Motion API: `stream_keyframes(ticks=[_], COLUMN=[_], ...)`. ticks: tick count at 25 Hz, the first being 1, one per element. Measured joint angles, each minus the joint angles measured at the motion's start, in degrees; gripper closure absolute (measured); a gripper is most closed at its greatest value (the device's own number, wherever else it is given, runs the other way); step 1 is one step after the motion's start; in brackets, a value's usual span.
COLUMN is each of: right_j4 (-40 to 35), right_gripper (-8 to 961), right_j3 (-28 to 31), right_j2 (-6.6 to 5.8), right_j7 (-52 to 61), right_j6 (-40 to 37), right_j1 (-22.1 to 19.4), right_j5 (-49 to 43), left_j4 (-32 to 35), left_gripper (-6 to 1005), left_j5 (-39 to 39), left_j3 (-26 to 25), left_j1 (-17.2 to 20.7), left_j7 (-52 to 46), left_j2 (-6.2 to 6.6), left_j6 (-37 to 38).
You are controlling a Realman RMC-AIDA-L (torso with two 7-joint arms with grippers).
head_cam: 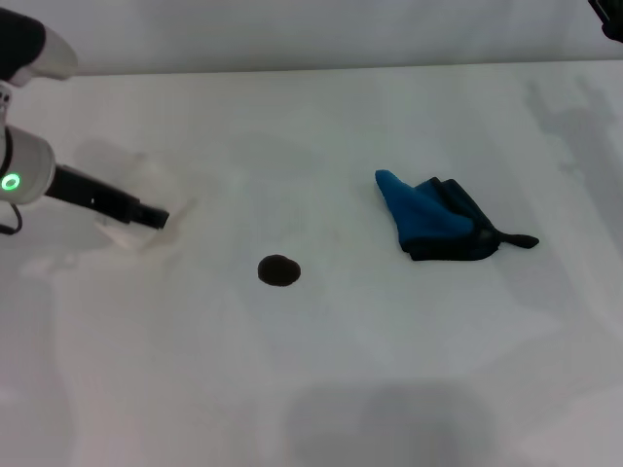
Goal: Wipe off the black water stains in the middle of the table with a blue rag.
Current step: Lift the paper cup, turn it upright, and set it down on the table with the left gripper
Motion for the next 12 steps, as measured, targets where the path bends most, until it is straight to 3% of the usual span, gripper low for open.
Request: stream_keyframes(ticks=[7,12], right_j4=[0.0,0.0], right_gripper=[98,98], right_j3=[-0.09,-0.09], right_j2=[0.0,0.0], right_j7=[0.0,-0.01], right_j6=[0.19,0.35], right_j1=[-0.12,-0.09], right_j5=[0.0,0.06], left_j4=[8.05,13.34], left_gripper=[255,288], left_j5=[-4.53,-12.85], left_j3=[0.35,0.48], left_j1=[3.78,7.96], left_j7=[-0.99,0.39], left_j2=[-0.28,-0.38], left_j6=[0.13,2.45])
